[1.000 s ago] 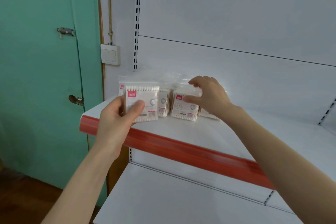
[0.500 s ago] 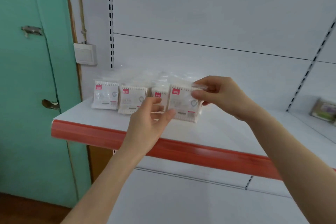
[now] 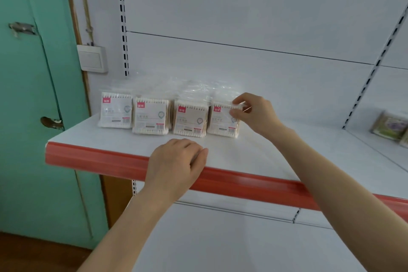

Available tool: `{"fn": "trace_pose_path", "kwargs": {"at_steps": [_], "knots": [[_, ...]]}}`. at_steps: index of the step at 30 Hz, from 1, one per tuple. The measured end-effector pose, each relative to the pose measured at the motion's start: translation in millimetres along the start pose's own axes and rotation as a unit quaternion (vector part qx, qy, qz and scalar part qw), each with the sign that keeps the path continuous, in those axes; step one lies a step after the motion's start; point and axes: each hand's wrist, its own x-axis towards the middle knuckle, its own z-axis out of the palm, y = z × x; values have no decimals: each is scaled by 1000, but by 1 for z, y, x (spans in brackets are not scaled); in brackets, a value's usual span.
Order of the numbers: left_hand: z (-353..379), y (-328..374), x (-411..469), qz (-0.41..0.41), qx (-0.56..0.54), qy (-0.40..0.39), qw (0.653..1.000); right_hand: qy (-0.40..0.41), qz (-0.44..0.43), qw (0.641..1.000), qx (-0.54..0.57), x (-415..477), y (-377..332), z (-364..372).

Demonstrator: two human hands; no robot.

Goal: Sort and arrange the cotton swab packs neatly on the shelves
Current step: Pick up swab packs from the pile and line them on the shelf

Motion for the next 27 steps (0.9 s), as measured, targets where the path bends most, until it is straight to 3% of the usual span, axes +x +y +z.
{"fn": "trace_pose_path", "kwargs": {"at_steps": [5,8,13,18,27], "knots": [[0,0,-1,6,-7,-20,1000,13,-22,999,-21,-3,-1,-1],[0,-3,0,14,-23,-45,999,0,6,1000,12,-8,-2,-9],[0,16,13,101,-30,-13,994,80,63,994,-31,-22,15,-44],[21,77,21,197,-120,-17,973,77,137,981,-109,-66,51,-90],[75,255,22,298,-257,-18,919,165,239,935,-205,-184,143,-248]]}}
